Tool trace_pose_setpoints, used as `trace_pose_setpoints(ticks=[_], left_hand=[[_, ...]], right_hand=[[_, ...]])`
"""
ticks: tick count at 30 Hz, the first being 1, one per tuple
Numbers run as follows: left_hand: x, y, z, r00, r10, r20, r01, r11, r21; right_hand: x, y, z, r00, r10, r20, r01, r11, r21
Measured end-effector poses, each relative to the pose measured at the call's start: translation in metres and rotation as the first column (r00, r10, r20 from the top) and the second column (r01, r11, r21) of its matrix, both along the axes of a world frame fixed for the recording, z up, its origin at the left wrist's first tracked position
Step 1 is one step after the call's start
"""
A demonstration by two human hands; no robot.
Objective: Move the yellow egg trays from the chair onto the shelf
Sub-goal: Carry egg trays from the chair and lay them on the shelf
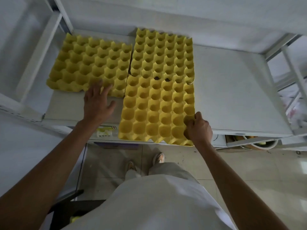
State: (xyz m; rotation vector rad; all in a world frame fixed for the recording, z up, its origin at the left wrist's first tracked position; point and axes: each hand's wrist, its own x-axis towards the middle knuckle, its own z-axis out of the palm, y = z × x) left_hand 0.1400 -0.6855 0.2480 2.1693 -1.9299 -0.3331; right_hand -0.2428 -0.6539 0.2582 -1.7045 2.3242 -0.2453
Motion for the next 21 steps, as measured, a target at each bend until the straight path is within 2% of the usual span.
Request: trace_pose_setpoints(ticks=[3,6,8,10,12,16,21], left_hand=[[-0.014,0.012,0.006,0.999,0.03,0.023,-0.029,0.999,-0.027],[-0.041,0.035,0.019,0.997,0.068,0.02,-0.067,0.996,-0.061],[-0.061,0.061,0.023,0.994,0.103,0.034,-0.1,0.992,-0.081],[-0.081,0.09,0.025,0.985,0.169,0.032,-0.164,0.981,-0.106],[-0.102,0.119,0.025,0.962,0.271,0.005,-0.27,0.958,-0.102],[-0.157,0.19,0.02,0.877,0.48,-0.005,-0.479,0.874,-0.08],[-0.233,0.303,0.015,0.705,0.709,0.029,-0.71,0.704,0.027]], right_hand=[[-0.014,-0.004,0.003,0.997,0.083,-0.005,-0.082,0.993,0.088],[-0.027,-0.004,0.014,0.991,0.121,0.065,-0.129,0.983,0.129],[-0.032,-0.005,0.023,0.966,0.257,0.026,-0.257,0.966,-0.003],[-0.032,-0.009,0.033,0.893,0.447,-0.052,-0.449,0.879,-0.159],[-0.023,-0.014,0.044,0.771,0.628,-0.108,-0.634,0.739,-0.228],[0.009,0.001,0.055,0.426,0.898,-0.112,-0.893,0.398,-0.211],[0.041,0.066,0.051,-0.015,0.986,-0.168,-0.994,-0.033,-0.105]])
